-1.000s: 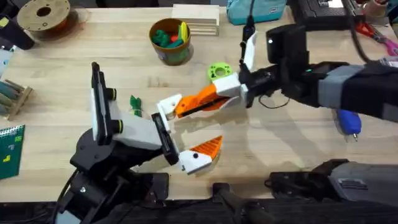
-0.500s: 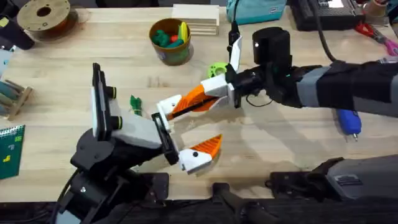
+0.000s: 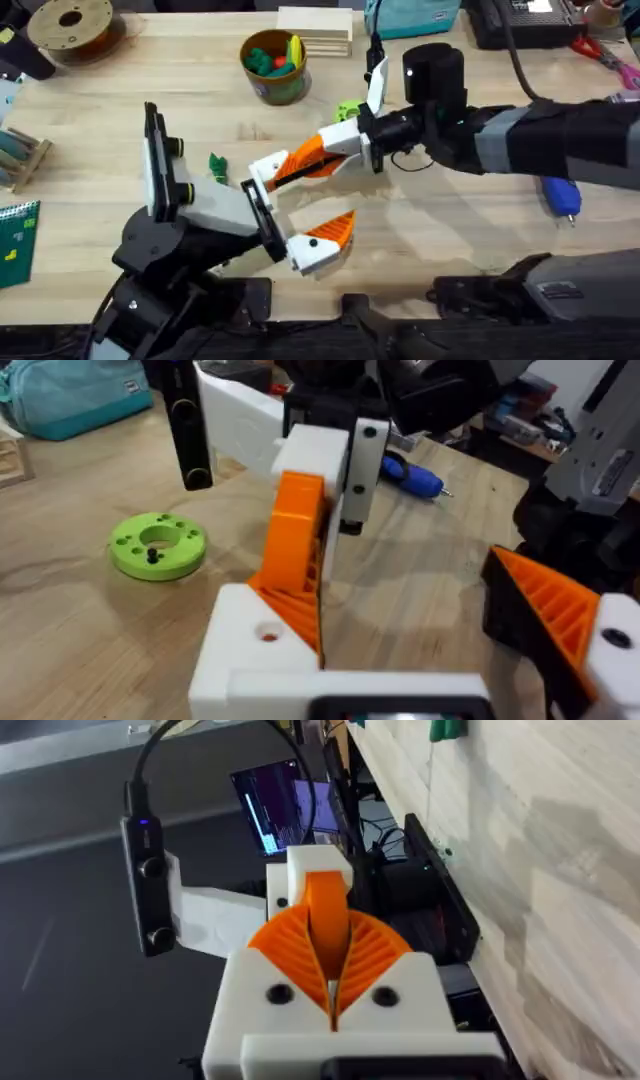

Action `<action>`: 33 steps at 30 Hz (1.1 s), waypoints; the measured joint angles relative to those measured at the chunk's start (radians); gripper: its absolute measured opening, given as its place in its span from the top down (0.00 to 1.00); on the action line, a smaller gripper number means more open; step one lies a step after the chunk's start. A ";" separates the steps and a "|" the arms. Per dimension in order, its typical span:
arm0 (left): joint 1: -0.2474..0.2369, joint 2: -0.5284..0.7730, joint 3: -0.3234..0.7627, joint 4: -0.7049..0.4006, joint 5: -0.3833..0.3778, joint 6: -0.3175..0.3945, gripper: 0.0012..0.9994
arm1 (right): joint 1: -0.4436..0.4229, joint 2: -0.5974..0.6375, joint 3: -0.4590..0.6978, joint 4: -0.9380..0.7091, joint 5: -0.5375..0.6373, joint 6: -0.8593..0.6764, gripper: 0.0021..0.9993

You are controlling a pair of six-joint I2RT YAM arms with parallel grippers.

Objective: Pick up the gripper from the table and insert it into the empty holder that is missing its gripper. Then pick up a screw, insert it into the mounting hole, and use the screwdriver to tighten it. Finally, clean up the table by picking up the vegetable and placing it into the bucket.

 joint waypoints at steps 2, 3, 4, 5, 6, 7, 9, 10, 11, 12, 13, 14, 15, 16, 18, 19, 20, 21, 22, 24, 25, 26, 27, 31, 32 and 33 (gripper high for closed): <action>0.000 0.000 0.000 0.000 -0.002 0.000 0.01 | 0.001 0.000 0.000 0.003 0.002 0.000 0.99; 0.000 0.000 0.000 0.000 -0.003 0.000 0.01 | 0.001 0.000 0.000 0.004 0.002 0.001 0.99; 0.000 0.000 0.000 0.000 -0.003 0.000 0.01 | 0.001 0.000 0.000 0.006 0.002 0.001 0.99; 0.000 0.000 0.000 0.000 -0.003 0.000 0.01 | 0.001 0.000 0.000 0.009 0.002 0.003 0.99; 0.000 0.000 0.000 0.000 -0.003 0.002 0.01 | 0.001 0.000 0.000 0.016 0.002 0.003 0.99; 0.000 0.000 0.000 0.000 -0.005 0.004 0.01 | 0.002 0.000 0.000 0.023 0.002 0.003 0.99; 0.000 0.000 0.000 0.001 -0.011 0.013 0.01 | 0.003 0.004 0.000 0.051 0.002 0.004 0.99; 0.001 0.000 0.000 0.002 -0.015 0.017 0.01 | 0.003 0.007 -0.001 0.070 0.001 0.004 0.99; 0.001 0.000 0.000 0.002 -0.020 0.022 0.01 | 0.004 0.010 -0.001 0.086 0.001 0.004 0.99; 0.001 0.000 0.000 0.002 -0.024 0.024 0.01 | 0.004 0.013 -0.002 0.094 0.001 0.005 0.98; 0.001 0.000 0.000 0.003 -0.027 0.031 0.01 | 0.005 0.014 -0.002 0.101 0.001 0.005 0.98; 0.001 0.000 0.000 0.003 -0.028 0.033 0.01 | 0.005 0.014 -0.002 0.102 0.001 0.005 0.98; 0.001 0.000 0.000 0.003 -0.028 0.034 0.01 | 0.005 0.014 -0.002 0.103 0.001 0.005 0.98; 0.001 0.000 0.000 0.003 -0.029 0.035 0.01 | 0.005 0.014 -0.002 0.103 0.001 0.005 0.98; 0.001 0.000 0.000 0.003 -0.029 0.035 0.01 | 0.005 0.014 -0.002 0.103 0.001 0.005 0.97; 0.001 0.000 0.000 0.003 -0.029 0.035 0.01 | 0.005 0.014 -0.002 0.103 0.000 0.005 0.97; 0.001 0.000 0.000 0.003 -0.029 0.035 0.01 | 0.005 0.014 -0.002 0.103 0.000 0.006 0.95; 0.001 0.000 0.000 0.003 -0.029 0.035 0.01 | 0.005 0.013 -0.002 0.103 0.000 0.007 0.93; 0.001 0.000 0.000 0.003 -0.029 0.037 0.01 | 0.005 0.014 -0.002 0.103 0.001 0.008 0.90; 0.001 0.000 0.000 0.004 -0.023 0.039 0.01 | 0.010 0.014 -0.002 0.103 0.004 0.010 0.83; -0.003 0.000 0.000 0.004 -0.009 0.041 0.01 | 0.022 0.015 -0.002 0.103 0.006 0.010 0.80; -0.005 0.000 0.000 0.004 -0.005 0.042 0.01 | 0.032 0.015 -0.003 0.102 0.005 0.011 0.77; -0.005 0.000 0.000 0.004 -0.003 0.043 0.01 | 0.042 0.016 -0.004 0.101 0.003 0.011 0.73; -0.005 0.000 0.000 0.004 0.002 0.054 0.01 | 0.056 0.016 -0.007 0.097 0.000 0.011 0.53; -0.005 -0.001 0.000 0.004 0.003 0.055 0.01 | 0.056 0.016 -0.007 0.097 0.000 0.011 0.52; -0.005 -0.001 0.000 0.004 0.003 0.056 0.01 | 0.056 0.016 -0.007 0.097 0.001 0.011 0.50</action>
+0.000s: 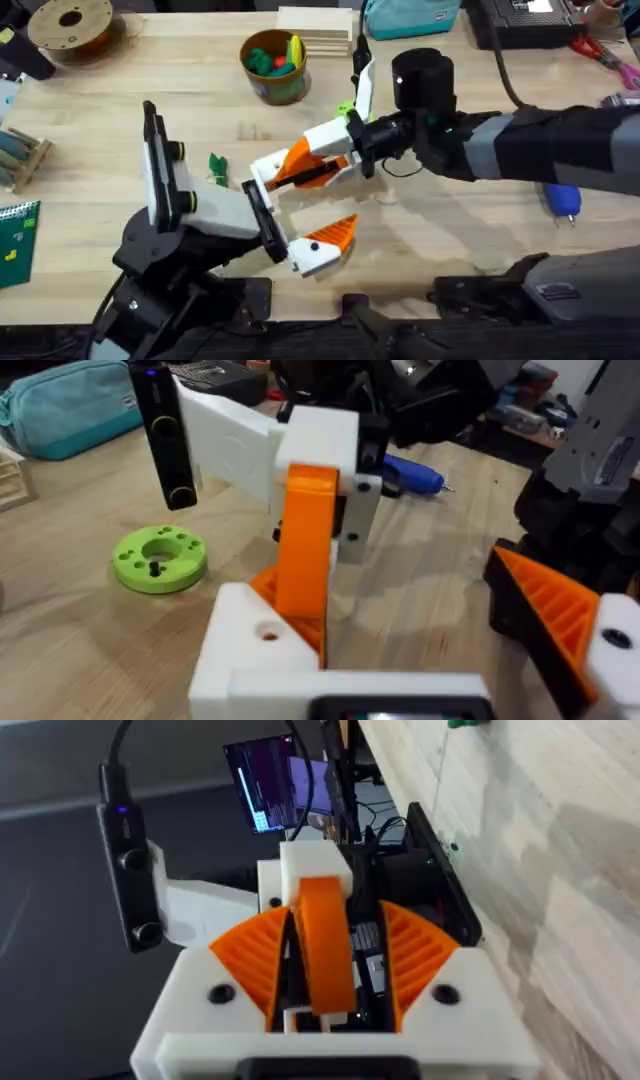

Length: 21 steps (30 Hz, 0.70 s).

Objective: Pick up the gripper from the table and insert it into the empty holder that is missing its gripper. Then pick up a screw, insert it into the mounting hole, and use the screwdriver to tighten it. Finally, clean up the table by picking up the vegetable and placing it into the bucket.

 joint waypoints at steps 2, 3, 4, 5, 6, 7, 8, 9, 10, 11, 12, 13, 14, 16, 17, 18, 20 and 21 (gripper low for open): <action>0.000 0.000 0.000 0.000 0.009 0.000 0.01 | 0.000 0.001 0.000 0.001 0.002 0.001 0.45; -0.003 0.000 0.000 0.000 0.026 0.000 0.01 | 0.001 0.002 0.000 0.005 0.004 0.000 0.43; -0.008 0.000 0.000 0.000 0.037 0.000 0.01 | 0.000 0.002 0.000 0.006 0.005 0.000 0.41; -0.012 0.000 0.000 -0.001 0.047 0.000 0.01 | 0.000 0.002 0.000 0.006 0.006 0.000 0.39; -0.013 0.000 0.000 -0.001 0.054 0.000 0.01 | -0.001 0.002 0.000 0.006 0.008 0.000 0.37; -0.013 0.000 0.000 -0.001 0.059 0.000 0.01 | -0.003 0.002 0.000 0.006 0.008 0.000 0.35; -0.013 0.000 0.000 -0.002 0.063 0.000 0.01 | -0.005 0.002 0.000 0.006 0.008 0.000 0.31; -0.013 0.000 0.000 -0.002 0.067 0.000 0.01 | -0.008 0.002 0.000 0.006 0.008 0.000 0.27; -0.013 0.000 0.000 -0.002 0.069 0.000 0.01 | -0.012 0.002 0.000 0.006 0.008 0.000 0.24; -0.013 0.000 0.000 -0.002 0.074 0.000 0.01 | -0.015 0.002 0.000 0.006 0.008 0.000 0.20; -0.013 0.000 0.000 -0.002 0.075 0.000 0.01 | -0.017 0.002 0.000 0.007 0.008 0.000 0.18; -0.013 0.000 0.000 -0.003 0.076 0.000 0.01 | -0.021 0.002 0.000 0.007 0.007 0.000 0.17; -0.013 0.000 0.000 -0.003 0.077 0.000 0.01 | -0.024 0.002 0.000 0.007 0.007 0.000 0.16; -0.013 0.000 0.000 -0.003 0.077 0.000 0.01 | -0.032 0.002 0.000 0.007 0.007 0.000 0.15; -0.013 0.000 0.000 -0.003 0.078 0.000 0.01 | -0.039 0.002 0.000 0.007 0.007 0.000 0.15; -0.013 0.000 0.000 -0.003 0.078 0.000 0.01 | -0.047 0.002 0.000 0.007 0.007 0.000 0.15; -0.013 0.000 0.000 -0.003 0.078 0.000 0.01 | -0.072 0.002 0.000 0.007 0.007 0.000 0.14; -0.013 0.000 0.000 -0.003 0.078 0.000 0.01 | -0.087 0.002 0.000 0.007 0.007 0.000 0.14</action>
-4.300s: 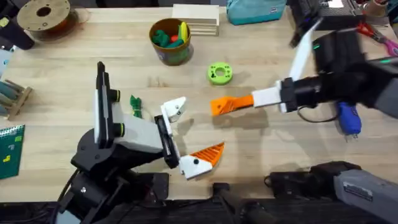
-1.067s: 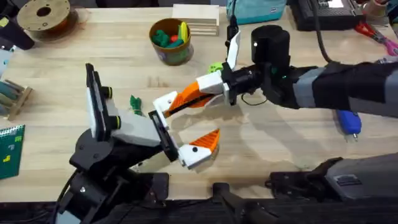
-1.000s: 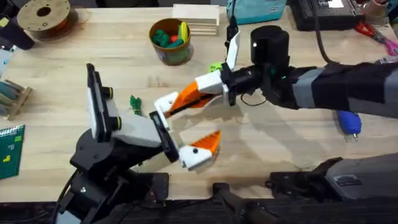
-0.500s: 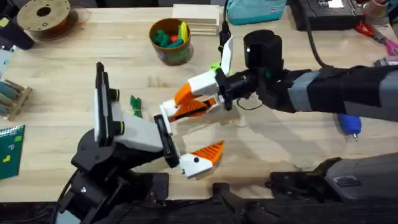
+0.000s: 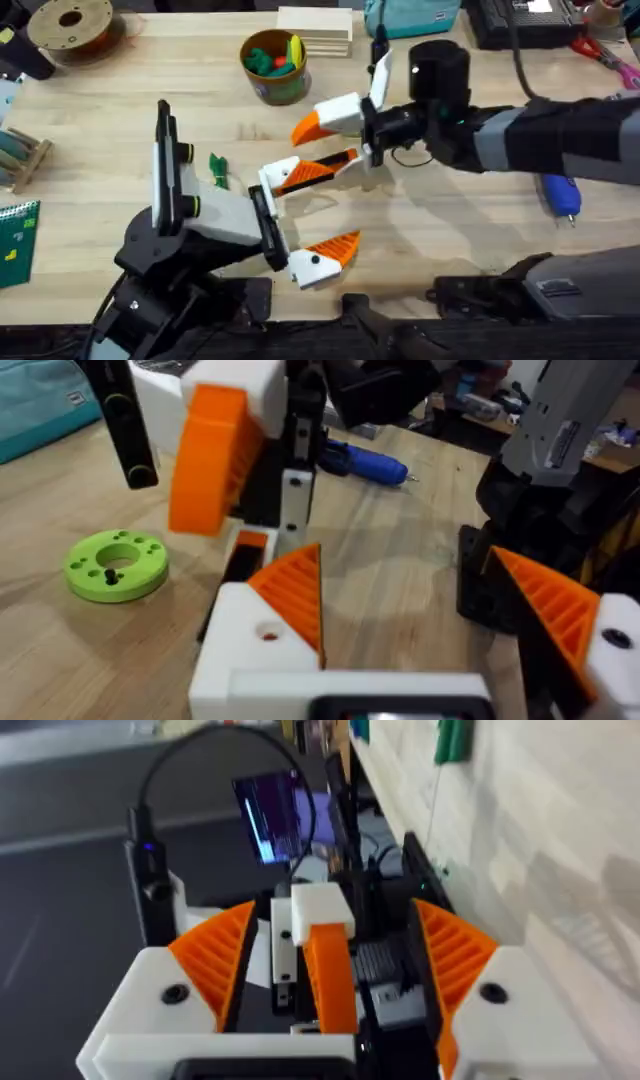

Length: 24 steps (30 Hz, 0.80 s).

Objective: Pick up the gripper from the table and insert it into the empty holder that is missing its gripper. Then pick up a screw, insert it into the mounting hole, and use the screwdriver to tighten it. Finally, clean up the table by picking up the vegetable and placing it into the bucket.

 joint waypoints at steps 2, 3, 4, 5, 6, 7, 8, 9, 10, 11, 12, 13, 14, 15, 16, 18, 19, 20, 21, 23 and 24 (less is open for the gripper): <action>0.000 0.000 0.000 0.000 0.000 0.000 0.01 | -0.031 0.000 0.000 0.000 0.001 -0.002 0.14; 0.000 0.000 0.000 0.000 0.000 0.000 0.01 | -0.050 0.000 0.000 0.000 0.003 -0.008 0.14; 0.000 0.000 0.000 0.000 0.000 0.000 0.01 | -0.066 0.000 0.000 0.001 0.009 -0.016 0.14; 0.000 0.000 0.000 0.000 0.000 0.000 0.01 | -0.082 0.000 0.000 0.001 0.019 -0.027 0.14; 0.000 0.000 0.000 0.000 0.000 0.000 0.01 | -0.103 0.000 0.000 0.000 0.033 -0.042 0.14; 0.000 0.000 0.000 0.000 0.000 0.000 0.01 | -0.123 0.000 0.000 0.001 0.048 -0.056 0.14; 0.000 0.000 0.000 0.000 0.000 0.000 0.01 | -0.197 0.000 0.007 -0.015 0.093 -0.113 0.13; 0.000 0.000 0.000 0.000 0.000 0.000 0.01 | -0.219 0.000 0.020 -0.039 0.106 -0.136 0.13; 0.000 0.000 0.000 0.000 0.000 0.000 0.01 | -0.269 0.001 0.105 -0.210 0.158 -0.231 0.13; 0.000 0.000 0.000 0.000 0.000 0.000 0.01 | -0.275 0.003 0.151 -0.316 0.184 -0.281 0.13; 0.000 0.000 0.000 0.000 0.000 0.000 0.01 | -0.276 0.005 0.199 -0.422 0.213 -0.329 0.13; 0.000 0.000 0.000 0.000 0.000 0.000 0.01 | -0.273 0.006 0.256 -0.554 0.255 -0.392 0.13; 0.000 0.000 0.000 0.000 0.000 0.000 0.01 | -0.266 0.008 0.312 -0.675 0.303 -0.456 0.13; 0.000 0.000 0.000 0.000 0.000 0.000 0.01 | -0.259 0.010 0.365 -0.773 0.354 -0.514 0.13; 0.000 0.000 0.000 0.000 0.000 0.000 0.01 | -0.247 0.011 0.416 -0.857 0.413 -0.578 0.13; 0.000 0.000 0.000 0.000 0.000 0.000 0.01 | -0.215 0.011 0.506 -0.979 0.542 -0.687 0.13; 0.000 0.000 0.000 0.000 0.000 0.000 0.01 | -0.194 0.011 0.547 -1.024 0.617 -0.739 0.13; 0.000 0.000 0.000 0.000 0.000 0.000 0.01 | -0.172 0.011 0.577 -1.049 0.689 -0.782 0.13; 0.000 0.000 0.000 0.000 0.000 0.000 0.01 | -0.146 0.011 0.600 -1.064 0.765 -0.824 0.13; 0.000 0.000 0.000 0.000 0.000 0.000 0.01 | -0.103 0.011 0.617 -1.075 0.878 -0.880 0.13; 0.000 0.000 0.000 0.000 0.000 0.000 0.01 | -0.083 0.011 0.618 -1.079 0.923 -0.902 0.13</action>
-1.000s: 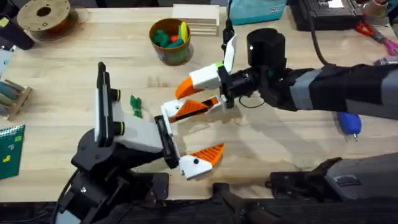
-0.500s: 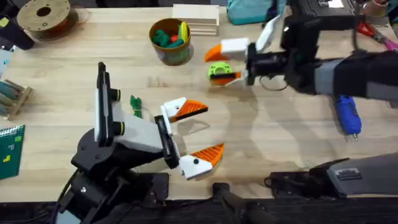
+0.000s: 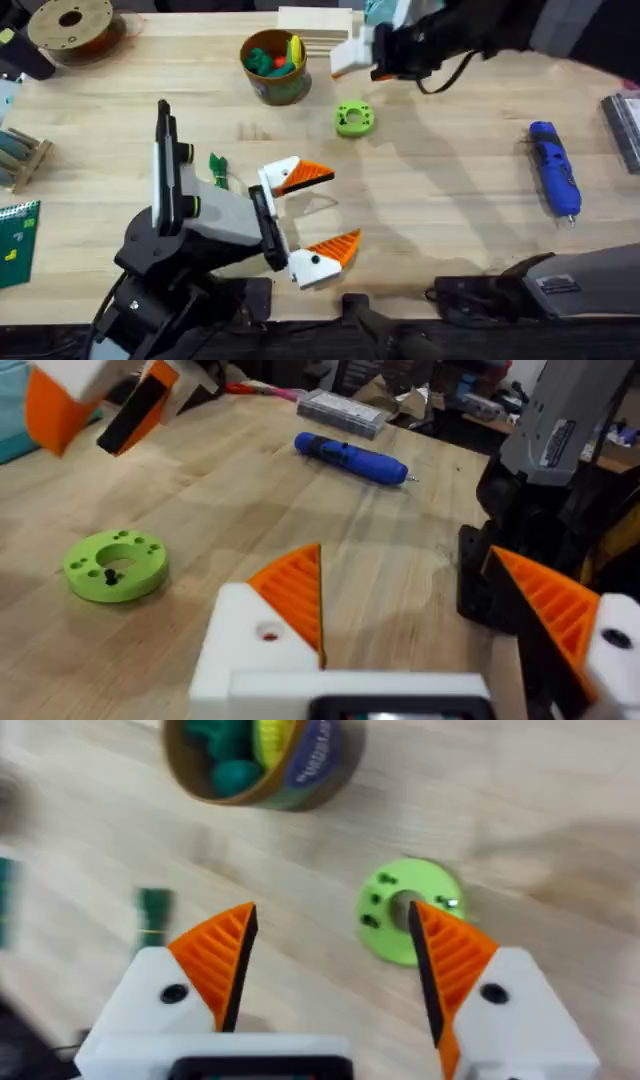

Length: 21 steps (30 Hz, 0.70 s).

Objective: Pick up the gripper from the table and insert it into the empty holder that is missing its gripper. Then pick up a screw, insert it into the mounting hole, and use the screwdriver to tighten it. Finally, clean up the table by picking up the vegetable and placing it into the bucket.

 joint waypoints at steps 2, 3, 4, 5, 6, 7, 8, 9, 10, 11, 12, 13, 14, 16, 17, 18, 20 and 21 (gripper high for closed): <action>0.000 0.000 0.000 0.000 0.000 0.000 0.01 | 0.042 0.009 0.000 -0.008 0.082 -0.036 0.13; 0.000 0.000 0.000 0.000 0.000 0.000 0.01 | 0.059 0.018 0.000 -0.007 0.112 -0.049 0.13; 0.000 0.000 0.000 0.000 0.000 0.000 0.01 | 0.077 0.033 0.000 -0.007 0.143 -0.063 0.13; 0.000 0.000 0.000 0.000 0.000 0.000 0.01 | 0.094 0.051 0.000 -0.007 0.168 -0.076 0.13; 0.000 0.000 0.000 0.000 0.000 0.000 0.01 | 0.110 0.071 0.000 -0.007 0.190 -0.087 0.14; 0.000 0.000 0.000 0.000 0.000 0.000 0.01 | 0.125 0.093 0.000 -0.007 0.210 -0.100 0.15; 0.000 0.000 0.000 0.000 0.000 0.000 0.01 | 0.138 0.115 0.000 -0.007 0.224 -0.113 0.18; 0.000 0.000 0.000 0.000 0.000 0.000 0.01 | 0.153 0.138 0.000 -0.008 0.240 -0.128 0.23; 0.000 0.000 0.000 0.000 0.000 0.000 0.01 | 0.168 0.160 0.000 -0.009 0.257 -0.140 0.25; 0.000 0.000 0.000 0.000 0.000 0.000 0.01 | 0.182 0.177 0.000 -0.009 0.277 -0.152 0.26; 0.000 0.000 0.000 0.000 0.000 0.000 0.01 | 0.195 0.192 0.000 -0.010 0.299 -0.161 0.27; 0.000 0.000 0.000 0.000 0.000 0.000 0.01 | 0.206 0.203 0.000 -0.010 0.322 -0.168 0.29; 0.000 0.000 0.000 0.000 0.000 0.000 0.01 | 0.218 0.212 0.000 -0.010 0.344 -0.175 0.32; 0.000 0.000 0.000 0.000 0.000 0.000 0.01 | 0.238 0.226 0.000 -0.009 0.387 -0.184 0.42; 0.000 0.000 0.000 0.000 0.000 0.000 0.01 | 0.243 0.230 0.000 -0.009 0.401 -0.189 0.46; 0.000 0.000 0.000 0.000 0.000 0.000 0.01 | 0.247 0.235 0.000 -0.009 0.415 -0.194 0.51; 0.000 0.000 0.000 0.000 0.000 0.000 0.01 | 0.250 0.242 0.000 -0.007 0.434 -0.200 0.60; 0.000 0.000 0.000 0.000 0.000 0.000 0.01 | 0.250 0.243 0.000 -0.006 0.441 -0.203 0.64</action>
